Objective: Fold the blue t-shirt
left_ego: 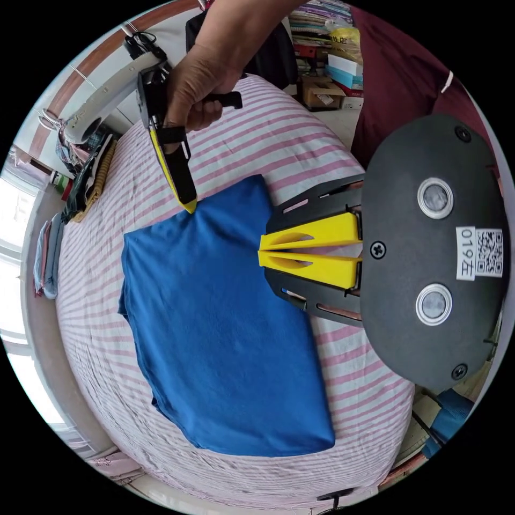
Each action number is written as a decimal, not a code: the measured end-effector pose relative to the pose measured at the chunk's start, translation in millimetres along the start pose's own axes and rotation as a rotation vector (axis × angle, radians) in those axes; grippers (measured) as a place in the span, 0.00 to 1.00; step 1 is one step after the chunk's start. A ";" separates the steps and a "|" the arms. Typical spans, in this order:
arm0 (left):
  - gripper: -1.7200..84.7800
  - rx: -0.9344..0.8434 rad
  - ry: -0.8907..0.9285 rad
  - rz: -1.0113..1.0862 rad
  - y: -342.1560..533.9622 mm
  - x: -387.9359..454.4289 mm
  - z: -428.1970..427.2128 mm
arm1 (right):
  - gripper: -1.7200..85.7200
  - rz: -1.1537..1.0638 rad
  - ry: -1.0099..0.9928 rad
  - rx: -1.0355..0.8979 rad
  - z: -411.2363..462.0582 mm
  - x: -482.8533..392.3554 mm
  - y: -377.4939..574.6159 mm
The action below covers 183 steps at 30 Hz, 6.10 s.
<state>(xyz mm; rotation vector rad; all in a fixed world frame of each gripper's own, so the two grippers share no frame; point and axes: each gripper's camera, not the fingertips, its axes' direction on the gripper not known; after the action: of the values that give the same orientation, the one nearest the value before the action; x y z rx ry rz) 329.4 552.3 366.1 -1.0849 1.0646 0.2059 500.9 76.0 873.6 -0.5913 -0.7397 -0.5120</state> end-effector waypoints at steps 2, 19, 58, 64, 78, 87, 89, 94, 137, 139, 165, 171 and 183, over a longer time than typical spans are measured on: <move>0.03 0.006 0.007 0.012 -6.9 0.4 5.5 | 0.04 -0.009 -0.024 -0.011 -0.7 -0.2 5.4; 0.03 0.078 0.039 0.164 -110.2 54.8 62.3 | 0.10 0.282 -0.114 0.177 -72.9 53.7 -38.4; 0.03 0.169 -0.059 -0.004 -118.4 -12.1 112.7 | 0.01 -0.331 0.330 -0.108 -232.4 -217.1 -157.0; 0.03 0.227 -0.232 -0.406 -44.4 -126.0 87.0 | 0.04 -0.280 0.215 -0.120 -278.7 -223.8 -188.1; 0.03 0.422 -0.130 -0.533 27.3 -277.3 118.3 | 0.14 -0.761 -0.039 0.106 -356.7 -434.8 -429.3; 0.03 0.261 -0.209 -0.539 28.3 -301.6 156.6 | 0.13 -0.951 0.030 -0.175 -320.6 -525.7 -535.3; 0.03 0.257 -0.208 -0.546 29.3 -306.6 159.7 | 0.13 -0.901 -0.007 -0.145 -331.0 -529.1 -556.5; 0.03 0.259 -0.186 -0.552 34.2 -321.1 166.3 | 0.08 -0.865 -0.086 -0.253 -336.1 -534.4 -592.0; 0.03 0.308 -0.032 -0.556 -8.5 -332.2 149.1 | 0.11 -0.801 -0.115 -0.333 -406.6 -426.3 -665.5; 0.03 0.255 -0.050 -0.554 -14.7 -327.5 155.3 | 0.06 -0.836 -0.087 -0.346 -401.9 -423.2 -659.0; 0.03 0.238 0.260 -0.027 -120.1 -168.0 124.2 | 0.18 -0.496 0.009 -0.212 -424.6 -146.9 -421.9; 0.03 0.168 0.293 0.019 -124.9 -132.9 130.2 | 0.14 -0.583 0.004 -0.256 -391.7 -121.6 -375.7; 0.03 0.031 0.269 0.028 -113.5 -102.0 107.5 | 0.05 -0.526 -0.082 -0.258 -350.0 -59.0 -300.1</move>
<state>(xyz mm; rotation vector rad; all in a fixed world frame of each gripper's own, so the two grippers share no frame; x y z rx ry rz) 410.1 615.6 522.0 -1.0902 1.3197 0.0661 442.0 -357.1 715.7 -0.6594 -0.9185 -1.0863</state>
